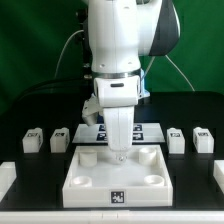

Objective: Assemble one leg

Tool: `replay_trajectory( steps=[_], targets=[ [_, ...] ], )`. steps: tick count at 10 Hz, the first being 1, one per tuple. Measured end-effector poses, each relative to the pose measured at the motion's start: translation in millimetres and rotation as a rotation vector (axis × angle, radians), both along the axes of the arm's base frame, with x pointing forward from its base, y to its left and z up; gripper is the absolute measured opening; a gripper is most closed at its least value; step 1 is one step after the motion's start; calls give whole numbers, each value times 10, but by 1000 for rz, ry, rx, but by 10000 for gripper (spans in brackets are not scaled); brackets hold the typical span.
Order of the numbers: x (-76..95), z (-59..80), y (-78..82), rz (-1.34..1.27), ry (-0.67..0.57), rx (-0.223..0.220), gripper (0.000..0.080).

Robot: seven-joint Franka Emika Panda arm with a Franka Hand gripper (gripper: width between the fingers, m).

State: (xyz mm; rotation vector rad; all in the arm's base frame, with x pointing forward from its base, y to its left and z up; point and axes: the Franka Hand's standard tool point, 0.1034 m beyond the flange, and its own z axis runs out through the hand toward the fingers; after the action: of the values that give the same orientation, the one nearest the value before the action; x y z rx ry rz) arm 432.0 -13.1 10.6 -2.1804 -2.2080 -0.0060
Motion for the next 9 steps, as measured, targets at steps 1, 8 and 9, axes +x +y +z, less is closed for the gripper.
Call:
replay_trajectory(
  steps=[1,8,9],
  targets=[
    [-1,-2,0,0,0,0,524],
    [-2,-2,-3,-1,0,0,58],
    [-2,-2,-3,-1,0,0,58]
  ],
)
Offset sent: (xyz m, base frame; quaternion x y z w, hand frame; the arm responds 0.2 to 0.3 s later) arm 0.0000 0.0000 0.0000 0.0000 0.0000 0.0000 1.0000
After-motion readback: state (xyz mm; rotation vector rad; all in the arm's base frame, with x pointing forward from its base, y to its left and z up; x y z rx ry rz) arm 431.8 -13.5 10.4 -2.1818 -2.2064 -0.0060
